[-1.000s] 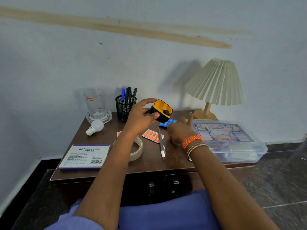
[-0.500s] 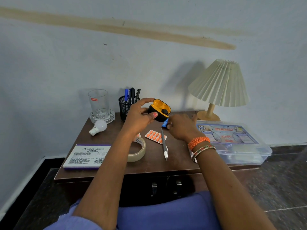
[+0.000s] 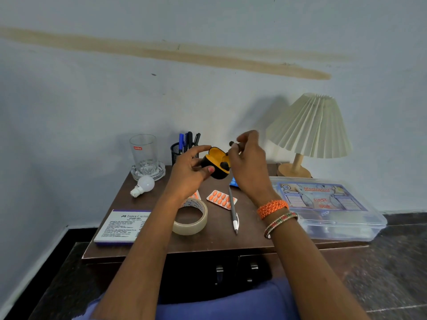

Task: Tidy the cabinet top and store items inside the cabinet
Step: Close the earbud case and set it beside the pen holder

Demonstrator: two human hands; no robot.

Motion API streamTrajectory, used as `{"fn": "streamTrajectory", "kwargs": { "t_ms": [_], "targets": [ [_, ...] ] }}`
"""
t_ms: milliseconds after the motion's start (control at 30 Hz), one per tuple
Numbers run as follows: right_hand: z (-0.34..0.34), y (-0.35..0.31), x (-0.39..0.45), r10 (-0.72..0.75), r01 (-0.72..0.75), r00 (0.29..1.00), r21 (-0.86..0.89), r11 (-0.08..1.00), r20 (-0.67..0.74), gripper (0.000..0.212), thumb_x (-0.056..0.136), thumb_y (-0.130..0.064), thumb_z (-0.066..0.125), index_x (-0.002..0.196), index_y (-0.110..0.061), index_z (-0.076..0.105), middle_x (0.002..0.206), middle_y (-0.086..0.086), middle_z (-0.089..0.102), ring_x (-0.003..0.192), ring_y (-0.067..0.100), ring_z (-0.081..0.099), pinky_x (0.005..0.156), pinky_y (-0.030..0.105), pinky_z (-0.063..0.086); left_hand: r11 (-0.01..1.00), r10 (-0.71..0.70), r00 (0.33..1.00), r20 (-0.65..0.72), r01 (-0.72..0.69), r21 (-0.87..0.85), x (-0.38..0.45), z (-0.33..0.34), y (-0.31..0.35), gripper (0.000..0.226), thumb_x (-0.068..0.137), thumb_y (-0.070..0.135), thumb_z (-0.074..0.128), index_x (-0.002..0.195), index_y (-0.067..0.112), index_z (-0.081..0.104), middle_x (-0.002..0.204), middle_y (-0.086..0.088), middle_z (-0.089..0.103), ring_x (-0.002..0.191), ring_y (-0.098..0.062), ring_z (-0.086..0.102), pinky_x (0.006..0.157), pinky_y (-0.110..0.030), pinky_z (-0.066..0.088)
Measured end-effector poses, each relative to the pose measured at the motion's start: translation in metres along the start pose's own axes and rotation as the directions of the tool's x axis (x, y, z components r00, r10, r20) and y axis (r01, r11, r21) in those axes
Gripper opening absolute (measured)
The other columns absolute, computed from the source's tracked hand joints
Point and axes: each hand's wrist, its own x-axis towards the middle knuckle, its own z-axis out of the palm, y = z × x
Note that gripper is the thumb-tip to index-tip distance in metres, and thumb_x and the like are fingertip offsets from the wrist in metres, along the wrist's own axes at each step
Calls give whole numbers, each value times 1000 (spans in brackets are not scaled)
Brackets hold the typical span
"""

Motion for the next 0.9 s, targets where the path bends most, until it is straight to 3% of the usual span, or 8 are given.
{"fn": "streamTrajectory", "kwargs": {
  "t_ms": [100,200,333,467,567,767,900],
  "targets": [
    [11,0,-3,-49,53,994,-44,998,96,3,94,-19,45,96,-17,46,86,3,59,79,20,57,71,46,52,1000,11,1000,0,-11,-18,1,-2,0,52,83,-6,62,126,23,55,102,1,64,90,0,61,66,-5,50],
    [18,2,-4,-60,70,990,-74,995,125,6,90,-32,41,94,-29,45,87,-1,61,86,23,57,77,52,51,1000,16,1000,9,-16,-12,1,-4,-1,52,82,-5,63,124,25,55,103,2,64,98,-8,62,70,-9,53],
    [18,5,-4,-51,64,987,-75,995,154,21,90,-39,41,100,-27,55,90,-1,66,92,23,58,85,53,48,1000,15,999,29,-14,-16,0,-4,-3,53,83,-5,63,125,26,54,111,-5,64,102,-13,62,70,-9,53],
    [19,7,-3,-9,15,992,-46,999,127,10,93,-33,55,100,-29,50,90,-2,66,91,21,61,88,54,48,1000,13,1000,23,-13,-26,1,-4,-3,54,83,-8,61,127,22,54,114,-7,64,99,-10,61,69,-7,52],
    [17,6,-3,8,-2,994,-48,999,107,10,90,-31,61,89,-29,51,85,-8,63,90,19,60,88,53,47,1000,21,1000,16,-20,-14,0,-4,-2,54,83,-8,61,127,21,54,109,-3,64,91,-2,60,66,-4,49],
    [13,-2,-5,-16,37,989,-138,990,147,19,93,-31,53,92,-18,67,88,-5,58,94,16,51,93,48,40,999,34,999,7,-34,14,1,-3,-4,53,82,-5,63,127,22,54,105,2,62,94,-2,59,67,-4,49],
    [11,-3,-5,-51,53,998,-45,998,43,7,89,-19,53,87,-24,58,87,-12,59,90,12,51,91,50,42,999,31,999,-11,-31,6,2,-4,-2,53,83,-4,63,127,23,54,110,1,64,99,-4,60,70,-7,51]
  ]
}}
